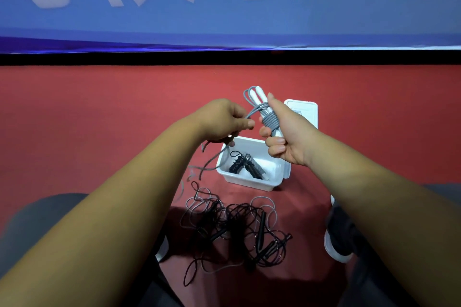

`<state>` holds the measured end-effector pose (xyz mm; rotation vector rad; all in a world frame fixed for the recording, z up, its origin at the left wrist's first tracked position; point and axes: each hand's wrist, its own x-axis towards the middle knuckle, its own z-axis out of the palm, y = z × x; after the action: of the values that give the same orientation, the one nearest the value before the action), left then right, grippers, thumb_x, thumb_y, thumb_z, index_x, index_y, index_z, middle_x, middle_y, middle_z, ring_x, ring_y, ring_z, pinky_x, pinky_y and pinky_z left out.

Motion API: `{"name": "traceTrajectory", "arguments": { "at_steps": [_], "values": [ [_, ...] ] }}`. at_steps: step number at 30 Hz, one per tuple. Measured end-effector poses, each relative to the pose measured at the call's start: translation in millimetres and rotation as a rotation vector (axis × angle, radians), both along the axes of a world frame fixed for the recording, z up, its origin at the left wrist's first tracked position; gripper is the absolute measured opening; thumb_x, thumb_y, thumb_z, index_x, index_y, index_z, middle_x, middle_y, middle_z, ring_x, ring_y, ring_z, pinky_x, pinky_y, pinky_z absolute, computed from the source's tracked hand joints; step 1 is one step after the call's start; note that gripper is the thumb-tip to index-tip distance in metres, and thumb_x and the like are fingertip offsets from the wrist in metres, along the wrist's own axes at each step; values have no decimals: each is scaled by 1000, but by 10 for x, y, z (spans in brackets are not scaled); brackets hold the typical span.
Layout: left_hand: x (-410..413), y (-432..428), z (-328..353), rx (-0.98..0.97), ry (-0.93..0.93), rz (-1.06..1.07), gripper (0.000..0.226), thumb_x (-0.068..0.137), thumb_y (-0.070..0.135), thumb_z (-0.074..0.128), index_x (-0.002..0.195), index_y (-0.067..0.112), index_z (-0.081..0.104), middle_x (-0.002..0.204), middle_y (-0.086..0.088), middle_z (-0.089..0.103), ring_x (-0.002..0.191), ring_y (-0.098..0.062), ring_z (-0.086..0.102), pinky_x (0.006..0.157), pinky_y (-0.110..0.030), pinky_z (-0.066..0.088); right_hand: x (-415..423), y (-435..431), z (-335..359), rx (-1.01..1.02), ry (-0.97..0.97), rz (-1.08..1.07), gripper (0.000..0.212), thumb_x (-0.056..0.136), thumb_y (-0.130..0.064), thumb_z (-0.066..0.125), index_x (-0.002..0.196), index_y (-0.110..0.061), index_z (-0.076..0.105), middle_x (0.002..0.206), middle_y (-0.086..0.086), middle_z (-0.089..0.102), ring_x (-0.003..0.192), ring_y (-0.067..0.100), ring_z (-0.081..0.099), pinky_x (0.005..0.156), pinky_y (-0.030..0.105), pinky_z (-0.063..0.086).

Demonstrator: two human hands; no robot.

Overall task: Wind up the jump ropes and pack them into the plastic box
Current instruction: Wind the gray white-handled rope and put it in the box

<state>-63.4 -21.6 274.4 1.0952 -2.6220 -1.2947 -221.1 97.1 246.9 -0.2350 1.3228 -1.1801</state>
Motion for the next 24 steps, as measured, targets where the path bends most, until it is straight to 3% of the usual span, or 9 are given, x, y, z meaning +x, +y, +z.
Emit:
{"name": "traceTrajectory", "arguments": {
  "at_steps": [3,5,7,10,14,20,24],
  "values": [
    [34,7,-11,222,240,112,16,98,17,72,98,1,68,79,-10,68,70,-18,68,78,-42,61,-17,-2,35,-2,-10,-33,47,92,-68,63,93,-22,56,65,-2,47,48,10,15,43,20,14],
    [59,-14,4,309,335,113,12,99,9,69,107,0,69,93,-14,73,85,-18,73,89,-41,60,-35,-12,56,-13,-23,-46,42,94,-63,60,92,-21,56,65,-2,46,50,10,13,42,19,13],
    [89,-16,45,349,364,35,11,99,3,66,109,2,70,100,-15,74,90,-17,73,87,-32,61,-40,-22,70,-24,-50,-60,38,94,-58,59,90,-20,54,66,-2,46,55,11,9,39,19,13],
    [117,-20,75,320,339,-73,18,95,-3,69,110,7,73,92,-11,73,82,-13,72,80,-25,57,-63,-39,93,-42,-97,-75,34,94,-52,57,88,-19,52,66,-2,44,50,9,10,35,18,13],
    [114,-65,7,285,233,-117,26,90,-5,74,111,10,74,85,-2,67,82,-14,65,82,-31,59,-120,-41,167,-81,-129,-84,33,96,-49,57,84,-20,49,66,-3,41,44,7,12,32,18,13],
    [119,-119,-114,120,88,-128,11,88,13,82,94,14,74,81,-3,73,72,-11,66,75,-29,57,-106,-24,230,-109,-125,-41,35,97,-51,66,88,-23,46,67,-4,40,46,7,13,32,19,13],
    [102,-116,-170,-6,14,-86,16,91,24,80,87,11,73,69,3,73,62,-9,64,66,-30,58,-85,0,259,-112,-151,31,31,98,-48,63,91,-23,47,68,-3,40,43,6,15,32,18,13]
  ]
}}
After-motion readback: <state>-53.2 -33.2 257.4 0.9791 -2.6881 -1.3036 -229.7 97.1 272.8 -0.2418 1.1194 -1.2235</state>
